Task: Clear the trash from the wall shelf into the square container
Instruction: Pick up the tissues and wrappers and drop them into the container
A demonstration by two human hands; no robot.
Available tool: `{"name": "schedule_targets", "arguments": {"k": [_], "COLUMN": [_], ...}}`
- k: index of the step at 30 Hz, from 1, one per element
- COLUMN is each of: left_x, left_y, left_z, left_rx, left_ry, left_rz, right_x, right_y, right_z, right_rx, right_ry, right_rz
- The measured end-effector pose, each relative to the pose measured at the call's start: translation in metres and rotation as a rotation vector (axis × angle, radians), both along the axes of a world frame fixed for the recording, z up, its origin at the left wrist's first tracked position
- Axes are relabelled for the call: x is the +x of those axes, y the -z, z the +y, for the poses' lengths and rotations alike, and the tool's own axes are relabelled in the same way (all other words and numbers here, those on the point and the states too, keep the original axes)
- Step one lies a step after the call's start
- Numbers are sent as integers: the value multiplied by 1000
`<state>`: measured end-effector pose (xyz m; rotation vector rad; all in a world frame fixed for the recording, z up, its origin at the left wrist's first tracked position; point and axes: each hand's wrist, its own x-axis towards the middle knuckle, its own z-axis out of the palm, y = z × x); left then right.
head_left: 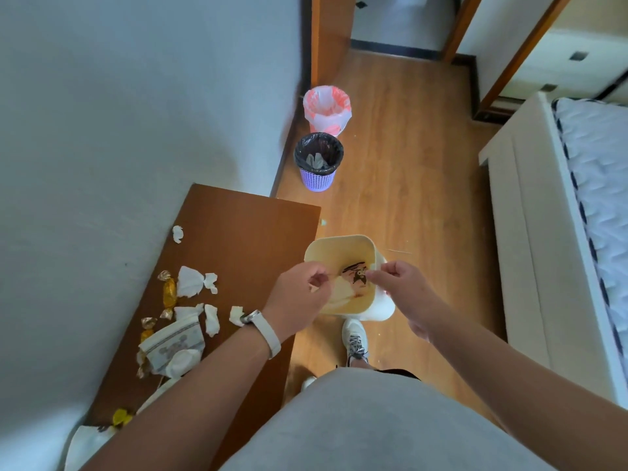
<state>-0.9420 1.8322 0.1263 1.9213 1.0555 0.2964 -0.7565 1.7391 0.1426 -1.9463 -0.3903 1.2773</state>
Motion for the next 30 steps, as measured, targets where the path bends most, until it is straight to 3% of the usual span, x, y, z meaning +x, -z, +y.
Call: {"name": "schedule_targets", "arguments": {"k": [8, 18, 30], "left_x": [-35, -113, -126], "left_y": [20, 72, 92], "left_z": [0, -5, -7], "left_rx": [135, 61, 206], "left_ry": [-180, -431, -168], "left_rz": [-9, 494, 651], "right_x": [5, -14, -32], "right_y": [-1, -1, 0], "right_z": [-11, 12, 24], "right_rx": [8, 29, -1], "right_ry": [32, -102, -184], "right_rz": [-33, -27, -36]}}
